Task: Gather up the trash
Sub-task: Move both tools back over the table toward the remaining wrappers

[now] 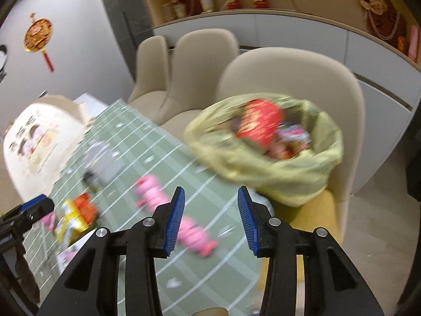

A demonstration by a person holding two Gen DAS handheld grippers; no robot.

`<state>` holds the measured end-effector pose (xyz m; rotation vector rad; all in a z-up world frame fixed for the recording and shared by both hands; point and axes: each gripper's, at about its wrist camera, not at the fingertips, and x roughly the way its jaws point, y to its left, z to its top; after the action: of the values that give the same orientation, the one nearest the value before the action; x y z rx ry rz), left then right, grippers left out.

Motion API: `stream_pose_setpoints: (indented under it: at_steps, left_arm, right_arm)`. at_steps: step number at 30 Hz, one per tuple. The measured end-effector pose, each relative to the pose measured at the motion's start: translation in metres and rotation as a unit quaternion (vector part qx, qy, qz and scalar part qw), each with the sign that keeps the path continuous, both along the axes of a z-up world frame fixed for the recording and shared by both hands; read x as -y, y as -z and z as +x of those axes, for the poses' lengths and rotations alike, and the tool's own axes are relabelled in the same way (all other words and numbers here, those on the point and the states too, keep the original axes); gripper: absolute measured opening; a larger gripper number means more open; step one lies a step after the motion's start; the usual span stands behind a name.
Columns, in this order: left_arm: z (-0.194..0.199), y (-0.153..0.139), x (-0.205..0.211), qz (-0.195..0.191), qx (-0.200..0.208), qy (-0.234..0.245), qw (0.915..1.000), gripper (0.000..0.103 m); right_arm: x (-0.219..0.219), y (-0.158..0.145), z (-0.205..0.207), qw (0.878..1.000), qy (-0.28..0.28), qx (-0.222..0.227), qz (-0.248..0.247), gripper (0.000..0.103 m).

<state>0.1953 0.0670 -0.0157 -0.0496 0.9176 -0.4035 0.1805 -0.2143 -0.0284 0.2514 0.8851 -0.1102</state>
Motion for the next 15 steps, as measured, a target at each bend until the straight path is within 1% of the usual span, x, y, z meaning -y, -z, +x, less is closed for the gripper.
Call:
stream_pose_setpoints:
  at_steps: [2,4,6,8,9,10,11,15]
  left_arm:
    - [-0.003,0.007,-0.034,0.012,0.0,-0.025,0.9996,0.072]
    - [-0.007,0.014,-0.061,0.018,-0.009,-0.054,0.9983,0.072]
    - [-0.011,0.024,-0.094,0.003,-0.022,-0.081,0.9965,0.072]
    - [-0.015,0.032,-0.119,-0.005,-0.032,-0.102,0.9942,0.072]
    - [-0.018,0.036,-0.13,-0.006,-0.037,-0.112,0.993,0.072]
    - [-0.019,0.038,-0.137,-0.008,-0.041,-0.118,0.9922,0.072]
    - [-0.02,0.042,-0.146,-0.012,-0.047,-0.125,0.991,0.072]
    - [-0.027,0.047,-0.156,-0.018,-0.053,-0.126,0.9904,0.072]
  right_arm:
    - [-0.024,0.004,-0.004,1.0,-0.012,-0.013,-0.003,0.04]
    - [-0.041,0.008,-0.008,1.0,-0.021,-0.017,0.005,0.04]
    - [-0.057,0.011,-0.013,0.999,-0.026,-0.017,0.016,0.04]
    - [-0.073,0.017,-0.016,0.999,-0.034,-0.023,0.03,0.041]
    - [-0.081,0.02,-0.018,0.998,-0.037,-0.029,0.041,0.046]
    - [-0.087,0.023,-0.019,0.997,-0.039,-0.035,0.053,0.049]
    - [-0.098,0.029,-0.022,0.995,-0.042,-0.044,0.075,0.049]
    - [-0.131,0.04,-0.033,0.99,-0.055,-0.062,0.11,0.049]
